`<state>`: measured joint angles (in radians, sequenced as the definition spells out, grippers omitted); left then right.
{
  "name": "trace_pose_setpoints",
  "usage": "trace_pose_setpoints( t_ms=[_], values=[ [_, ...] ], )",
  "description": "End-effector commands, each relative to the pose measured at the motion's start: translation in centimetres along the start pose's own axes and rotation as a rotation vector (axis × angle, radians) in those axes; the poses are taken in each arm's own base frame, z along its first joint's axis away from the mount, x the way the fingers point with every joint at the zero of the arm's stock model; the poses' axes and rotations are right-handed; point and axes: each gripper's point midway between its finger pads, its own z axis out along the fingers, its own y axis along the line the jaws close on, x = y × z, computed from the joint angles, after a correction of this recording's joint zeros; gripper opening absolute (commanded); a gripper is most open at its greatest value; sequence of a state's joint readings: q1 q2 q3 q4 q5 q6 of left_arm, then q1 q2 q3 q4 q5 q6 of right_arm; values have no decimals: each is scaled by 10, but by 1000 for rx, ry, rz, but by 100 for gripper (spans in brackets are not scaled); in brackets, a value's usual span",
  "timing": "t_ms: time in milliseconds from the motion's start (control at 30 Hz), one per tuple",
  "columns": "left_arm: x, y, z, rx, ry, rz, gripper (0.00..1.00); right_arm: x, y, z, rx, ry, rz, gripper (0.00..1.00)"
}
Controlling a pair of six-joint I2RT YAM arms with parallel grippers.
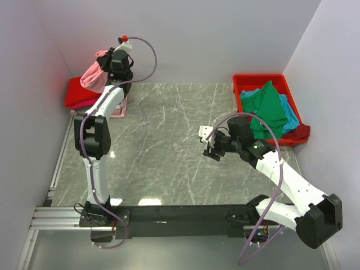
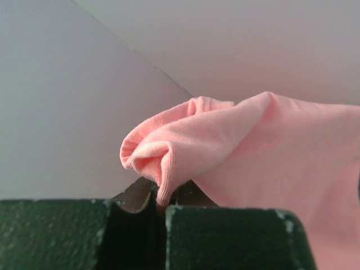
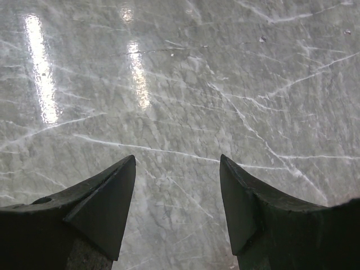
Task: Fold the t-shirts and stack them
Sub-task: Neatly place the folded tshirt to the corner
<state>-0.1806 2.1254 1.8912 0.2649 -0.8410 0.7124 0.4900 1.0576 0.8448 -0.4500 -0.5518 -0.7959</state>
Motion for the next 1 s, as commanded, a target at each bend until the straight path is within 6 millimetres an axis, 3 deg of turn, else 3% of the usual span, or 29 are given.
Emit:
trace_pose_setpoints(
  t_ms=[0,533,667,733,767,800,867,900,967],
  values=[
    [-30,35,16,-73,-85,-138,0,-3,-2,1,-3,-19,9,68],
    [2,25,70,-61,-115,-203,0,4,-3,6,-20,18,41,68],
    [19,22,88,-35,-101,-236,3,3,-6,6,-16,24,51,68],
    [28,6,92,-5,-87,-249,11,3,-7,7,-14,29,56,68],
    [42,15,101,-28,-65,-263,16,3,-8,7,-12,29,54,68],
    [48,12,104,-31,-49,-293,30,2,-9,7,-8,30,58,68],
    [70,14,109,-72,6,-305,42,2,-11,6,1,35,61,68],
    [77,15,110,-94,28,-330,59,0,-13,5,10,31,57,68],
    [92,29,112,-131,91,-353,81,2,-15,3,27,37,54,68]
  ],
)
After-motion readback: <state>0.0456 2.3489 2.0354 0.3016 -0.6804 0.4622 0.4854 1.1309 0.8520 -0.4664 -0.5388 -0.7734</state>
